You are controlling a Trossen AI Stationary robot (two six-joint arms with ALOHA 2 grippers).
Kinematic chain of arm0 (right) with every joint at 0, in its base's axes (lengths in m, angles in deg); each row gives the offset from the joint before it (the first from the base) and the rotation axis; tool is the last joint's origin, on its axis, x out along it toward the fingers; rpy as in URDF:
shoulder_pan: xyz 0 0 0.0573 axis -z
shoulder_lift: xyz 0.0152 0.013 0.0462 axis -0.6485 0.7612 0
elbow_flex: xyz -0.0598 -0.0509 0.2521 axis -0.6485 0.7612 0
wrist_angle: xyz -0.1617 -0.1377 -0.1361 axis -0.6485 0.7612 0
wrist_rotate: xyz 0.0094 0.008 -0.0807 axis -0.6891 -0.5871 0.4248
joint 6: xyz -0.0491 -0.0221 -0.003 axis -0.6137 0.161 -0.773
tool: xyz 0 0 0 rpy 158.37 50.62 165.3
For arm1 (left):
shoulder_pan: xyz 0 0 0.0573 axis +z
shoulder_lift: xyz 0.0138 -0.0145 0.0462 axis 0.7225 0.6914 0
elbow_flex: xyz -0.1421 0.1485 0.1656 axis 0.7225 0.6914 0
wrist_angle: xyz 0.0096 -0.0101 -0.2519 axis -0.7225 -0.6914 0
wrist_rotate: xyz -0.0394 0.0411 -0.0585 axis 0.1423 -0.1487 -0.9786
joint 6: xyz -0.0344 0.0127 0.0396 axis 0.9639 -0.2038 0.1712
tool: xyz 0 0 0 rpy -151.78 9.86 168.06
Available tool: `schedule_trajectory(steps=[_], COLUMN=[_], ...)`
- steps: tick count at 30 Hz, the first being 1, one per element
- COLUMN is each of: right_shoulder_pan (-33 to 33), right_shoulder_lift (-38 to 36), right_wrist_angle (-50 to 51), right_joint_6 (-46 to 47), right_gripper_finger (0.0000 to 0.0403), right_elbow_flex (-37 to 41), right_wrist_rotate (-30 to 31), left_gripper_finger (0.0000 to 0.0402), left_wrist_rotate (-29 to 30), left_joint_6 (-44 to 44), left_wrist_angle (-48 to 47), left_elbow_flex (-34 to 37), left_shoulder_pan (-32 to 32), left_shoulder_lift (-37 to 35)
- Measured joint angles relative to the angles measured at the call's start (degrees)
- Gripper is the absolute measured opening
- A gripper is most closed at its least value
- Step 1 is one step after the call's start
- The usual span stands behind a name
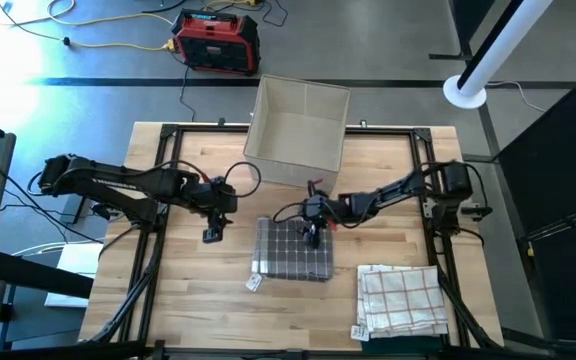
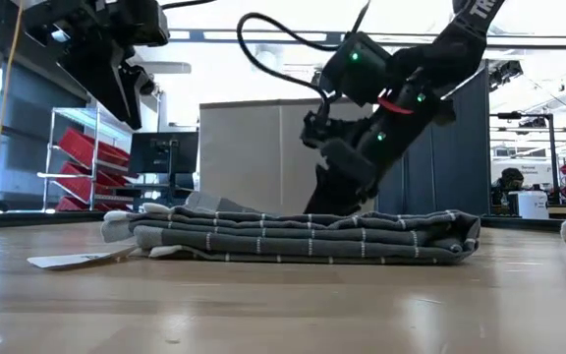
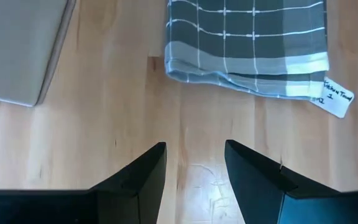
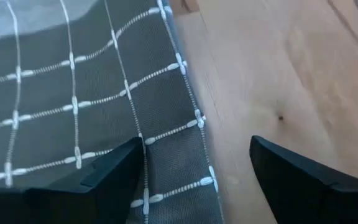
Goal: Fold towel
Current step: Stack the gray patterned towel on top of the white towel
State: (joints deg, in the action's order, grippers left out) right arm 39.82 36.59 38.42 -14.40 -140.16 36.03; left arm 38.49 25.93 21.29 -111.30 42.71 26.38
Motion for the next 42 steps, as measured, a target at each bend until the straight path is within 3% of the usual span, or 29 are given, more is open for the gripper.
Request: schedule_trajectory(steps=[3,7,14,26,36,42], right_shoulder_pan=[-0.32,-0.86,-1.97,-9.80,-22.17,-32.67], right_shoulder_lift=[0.34,-0.20,-5.72,-34.42,-43.00,-43.30], right_wrist_angle=[1.61,4.48,11.50,19.33,18.72,26.65], right_joint_6=[-0.89,-0.80,6.22,19.94,39.96,55.10], right_gripper_finger=[0.0246,0.0146,0.0018,0.0015,0.0015,0.0015], right_elbow_flex=[-0.25,-0.27,0.38,0.14,-3.56,-6.25], right_wrist_rotate=[-0.37,-4.14,-11.12,-15.79,-21.20,-23.50], left_gripper_finger=[0.0156,0.0156,0.0156,0.0156,0.0156,0.0156], left_wrist_rotate=[1.96,4.46,6.46,8.00,8.09,8.06], left_joint_6=[-0.08,-0.13,-0.13,-1.61,-5.86,-7.26], left_wrist_angle=[0.02,0.03,0.06,6.08,8.03,12.24], left_elbow_flex=[0.00,0.00,0.00,5.27,6.16,6.16], left_shoulder_pan=[0.00,0.03,0.16,0.79,3.58,6.12], left_shoulder_lift=[0.00,0.00,0.00,0.02,0.00,0.00])
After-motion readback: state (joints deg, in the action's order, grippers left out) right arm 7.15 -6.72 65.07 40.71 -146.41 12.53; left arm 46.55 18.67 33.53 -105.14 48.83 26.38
